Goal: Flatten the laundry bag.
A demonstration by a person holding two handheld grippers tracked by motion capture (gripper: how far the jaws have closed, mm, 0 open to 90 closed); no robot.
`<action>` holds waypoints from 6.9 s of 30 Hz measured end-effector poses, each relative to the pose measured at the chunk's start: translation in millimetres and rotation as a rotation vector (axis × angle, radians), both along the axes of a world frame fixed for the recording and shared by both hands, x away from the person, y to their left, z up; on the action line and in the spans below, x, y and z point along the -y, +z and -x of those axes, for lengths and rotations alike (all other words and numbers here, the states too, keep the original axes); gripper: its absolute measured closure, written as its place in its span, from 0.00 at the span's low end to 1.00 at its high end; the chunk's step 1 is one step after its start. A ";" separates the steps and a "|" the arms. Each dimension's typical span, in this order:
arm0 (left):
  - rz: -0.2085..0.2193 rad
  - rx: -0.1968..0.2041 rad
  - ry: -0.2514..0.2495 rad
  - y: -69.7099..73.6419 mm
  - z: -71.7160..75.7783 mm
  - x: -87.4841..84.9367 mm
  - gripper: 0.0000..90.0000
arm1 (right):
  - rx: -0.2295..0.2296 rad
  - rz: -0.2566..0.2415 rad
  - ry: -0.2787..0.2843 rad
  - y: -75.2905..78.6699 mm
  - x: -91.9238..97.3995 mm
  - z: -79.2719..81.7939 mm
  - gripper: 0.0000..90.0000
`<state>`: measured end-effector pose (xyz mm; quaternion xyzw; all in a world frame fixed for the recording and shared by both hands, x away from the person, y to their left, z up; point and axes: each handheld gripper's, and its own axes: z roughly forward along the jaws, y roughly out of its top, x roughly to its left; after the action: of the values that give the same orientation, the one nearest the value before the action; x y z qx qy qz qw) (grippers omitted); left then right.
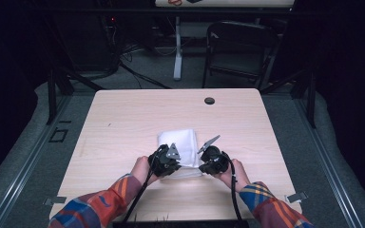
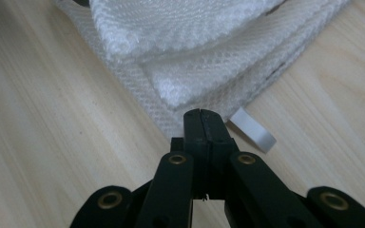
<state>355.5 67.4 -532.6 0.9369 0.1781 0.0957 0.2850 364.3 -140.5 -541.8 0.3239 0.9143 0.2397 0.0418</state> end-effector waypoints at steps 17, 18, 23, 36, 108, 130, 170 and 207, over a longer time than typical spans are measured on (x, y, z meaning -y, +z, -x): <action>0.019 0.019 0.006 4.1 3.3 -0.7 0.96 | -0.001 0.006 0.010 -14.6 -10.1 -7.3 1.00; 0.023 0.021 0.009 5.1 3.2 -1.6 0.96 | 0.005 0.033 0.039 -13.1 -9.5 -7.4 1.00; 0.026 0.023 0.022 7.0 3.7 -4.0 0.95 | 0.007 0.028 0.041 -13.4 -9.2 -7.2 1.00; 0.021 0.040 0.048 10.4 5.4 -6.7 0.95 | 0.018 -0.011 0.027 -16.0 -10.2 -5.4 1.00; 0.101 0.073 0.293 27.5 9.5 -80.2 0.95 | 0.022 0.036 0.040 -13.9 -8.2 -6.3 1.00; 0.055 0.063 0.324 17.0 9.9 -94.9 0.96 | 0.022 0.038 0.038 -13.7 -7.7 -6.4 1.00; 0.057 -0.113 0.441 21.8 35.2 -142.0 0.16 | -0.002 0.047 0.050 -4.9 12.4 -9.0 0.83; -0.041 -0.085 0.167 -11.5 -4.6 -39.1 0.56 | -0.056 -0.022 -0.079 15.6 37.3 -8.0 0.25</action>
<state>360.1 106.5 -544.1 0.9277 0.2658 0.0828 0.2489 372.3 -177.8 -526.3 0.3668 0.8988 0.2389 0.0219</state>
